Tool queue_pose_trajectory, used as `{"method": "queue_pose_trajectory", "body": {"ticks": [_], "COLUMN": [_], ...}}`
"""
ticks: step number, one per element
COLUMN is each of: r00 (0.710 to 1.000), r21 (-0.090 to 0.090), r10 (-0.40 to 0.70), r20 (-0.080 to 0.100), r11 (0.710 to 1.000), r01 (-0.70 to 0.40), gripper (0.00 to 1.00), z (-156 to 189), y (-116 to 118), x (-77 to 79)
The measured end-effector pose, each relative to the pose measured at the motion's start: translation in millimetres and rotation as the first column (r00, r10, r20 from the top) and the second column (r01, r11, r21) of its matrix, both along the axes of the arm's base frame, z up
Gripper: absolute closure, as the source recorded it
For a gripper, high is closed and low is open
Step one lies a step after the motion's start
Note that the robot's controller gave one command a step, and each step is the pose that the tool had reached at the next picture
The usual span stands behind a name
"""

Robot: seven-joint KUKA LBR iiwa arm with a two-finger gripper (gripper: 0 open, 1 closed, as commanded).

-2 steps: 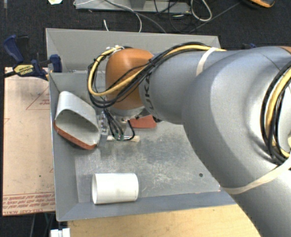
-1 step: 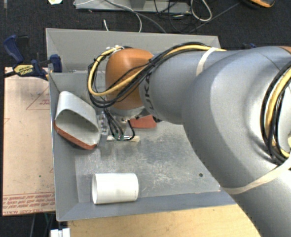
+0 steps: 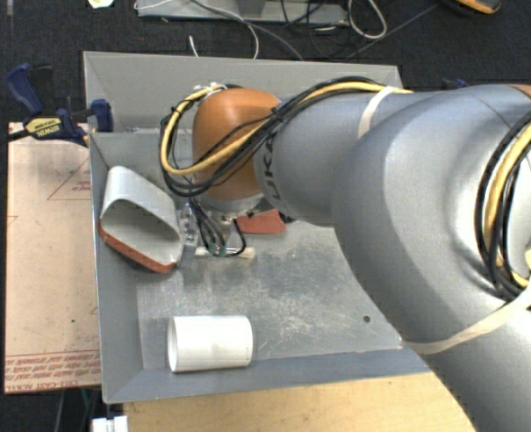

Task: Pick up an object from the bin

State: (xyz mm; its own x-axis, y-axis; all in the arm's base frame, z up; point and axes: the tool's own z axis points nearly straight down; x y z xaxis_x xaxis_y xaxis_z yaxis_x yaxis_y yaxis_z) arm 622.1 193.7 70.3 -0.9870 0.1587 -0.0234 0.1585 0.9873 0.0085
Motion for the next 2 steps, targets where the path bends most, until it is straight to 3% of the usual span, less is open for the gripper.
{"method": "queue_pose_trajectory", "body": {"ticks": [2], "r00": [1.0], "r21": [0.0], "r10": [0.0], "r20": [0.0], "r11": [1.0], "r01": [0.0], "gripper": [1.0], "z": [0.0], "y": [0.0], "x": [0.0]}}
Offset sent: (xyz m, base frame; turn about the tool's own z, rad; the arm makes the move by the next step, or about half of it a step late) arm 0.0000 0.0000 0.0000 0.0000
